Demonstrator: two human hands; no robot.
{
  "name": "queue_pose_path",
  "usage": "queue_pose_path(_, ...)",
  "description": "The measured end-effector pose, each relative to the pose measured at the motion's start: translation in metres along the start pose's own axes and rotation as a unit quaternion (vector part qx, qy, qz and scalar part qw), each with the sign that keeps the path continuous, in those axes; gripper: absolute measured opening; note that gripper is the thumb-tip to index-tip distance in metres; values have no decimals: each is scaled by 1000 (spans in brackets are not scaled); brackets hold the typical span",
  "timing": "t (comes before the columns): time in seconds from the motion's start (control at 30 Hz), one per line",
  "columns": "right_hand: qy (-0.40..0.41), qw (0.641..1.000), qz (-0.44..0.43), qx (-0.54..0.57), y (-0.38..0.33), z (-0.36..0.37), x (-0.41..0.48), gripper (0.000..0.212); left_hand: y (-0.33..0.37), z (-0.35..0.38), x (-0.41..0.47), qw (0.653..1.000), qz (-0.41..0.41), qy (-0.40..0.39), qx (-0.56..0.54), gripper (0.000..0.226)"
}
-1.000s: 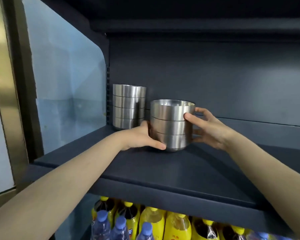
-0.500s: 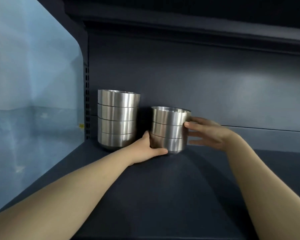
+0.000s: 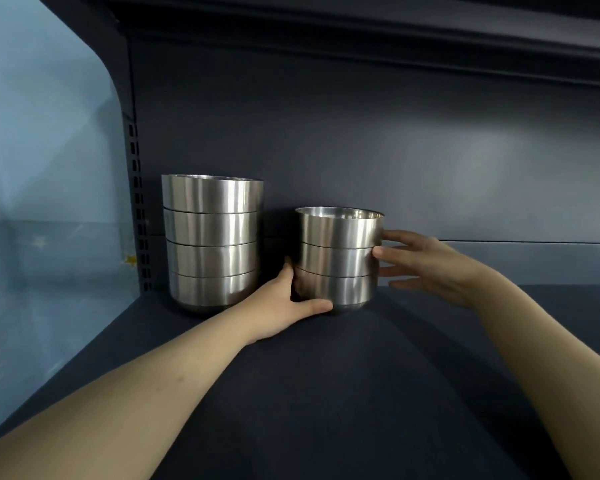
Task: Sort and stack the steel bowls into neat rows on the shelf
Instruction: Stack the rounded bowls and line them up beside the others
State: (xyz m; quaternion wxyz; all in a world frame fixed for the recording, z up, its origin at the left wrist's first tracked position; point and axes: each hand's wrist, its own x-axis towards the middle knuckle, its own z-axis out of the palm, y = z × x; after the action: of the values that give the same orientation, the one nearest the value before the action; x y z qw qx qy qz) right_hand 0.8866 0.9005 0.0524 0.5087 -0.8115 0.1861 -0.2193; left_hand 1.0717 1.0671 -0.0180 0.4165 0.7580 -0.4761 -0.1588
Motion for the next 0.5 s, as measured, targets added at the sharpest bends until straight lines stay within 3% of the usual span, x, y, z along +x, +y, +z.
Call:
queue_pose_path(0.07, 5, 1000, 2, -9, -1, 1, -3, 43, 4, -1, -3, 1000, -8, -1, 17, 145)
queue_pose_path(0.2, 35, 998, -6, -49, -6, 1, -8, 40, 21, -1, -13, 994, -41, -3, 102, 118)
queue_pose_path(0.33, 44, 986, -5, -160, -8, 0, -23, 56, 48, -4, -34, 978, -84, -18, 192, 96)
queue_pose_path(0.5, -3, 930, 63, -361, -28, -47, -80, 64, 105, 1, -64, 911, -111, -105, 383, 63)
